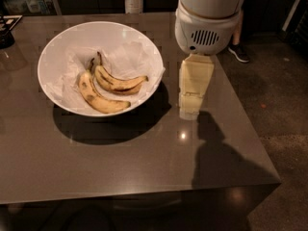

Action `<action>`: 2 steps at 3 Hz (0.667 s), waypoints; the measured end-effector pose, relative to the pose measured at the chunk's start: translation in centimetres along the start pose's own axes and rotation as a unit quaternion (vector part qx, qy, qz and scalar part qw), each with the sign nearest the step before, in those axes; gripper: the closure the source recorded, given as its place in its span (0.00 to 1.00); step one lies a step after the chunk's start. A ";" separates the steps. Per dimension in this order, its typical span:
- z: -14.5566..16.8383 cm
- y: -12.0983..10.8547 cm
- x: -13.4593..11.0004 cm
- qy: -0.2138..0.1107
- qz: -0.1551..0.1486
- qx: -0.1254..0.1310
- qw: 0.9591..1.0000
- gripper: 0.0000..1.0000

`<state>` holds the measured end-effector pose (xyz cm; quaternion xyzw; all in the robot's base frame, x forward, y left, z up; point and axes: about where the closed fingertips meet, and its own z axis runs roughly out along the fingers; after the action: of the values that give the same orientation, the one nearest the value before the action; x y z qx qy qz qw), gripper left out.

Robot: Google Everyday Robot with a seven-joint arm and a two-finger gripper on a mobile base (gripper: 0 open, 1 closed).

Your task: Pick banana from white bowl

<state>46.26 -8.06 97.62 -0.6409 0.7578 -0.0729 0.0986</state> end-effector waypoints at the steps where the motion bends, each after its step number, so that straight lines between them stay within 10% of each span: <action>1: -0.1 -0.7 -1.9 -0.033 -0.004 0.008 0.999 0.00; 2: -0.3 -2.1 -4.4 -0.053 -0.003 0.005 0.999 0.00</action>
Offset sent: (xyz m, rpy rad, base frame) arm 0.0415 0.0622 0.0145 0.1199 0.0156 0.0383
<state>48.88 -4.12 98.67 -0.6458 0.7490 -0.0435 0.1414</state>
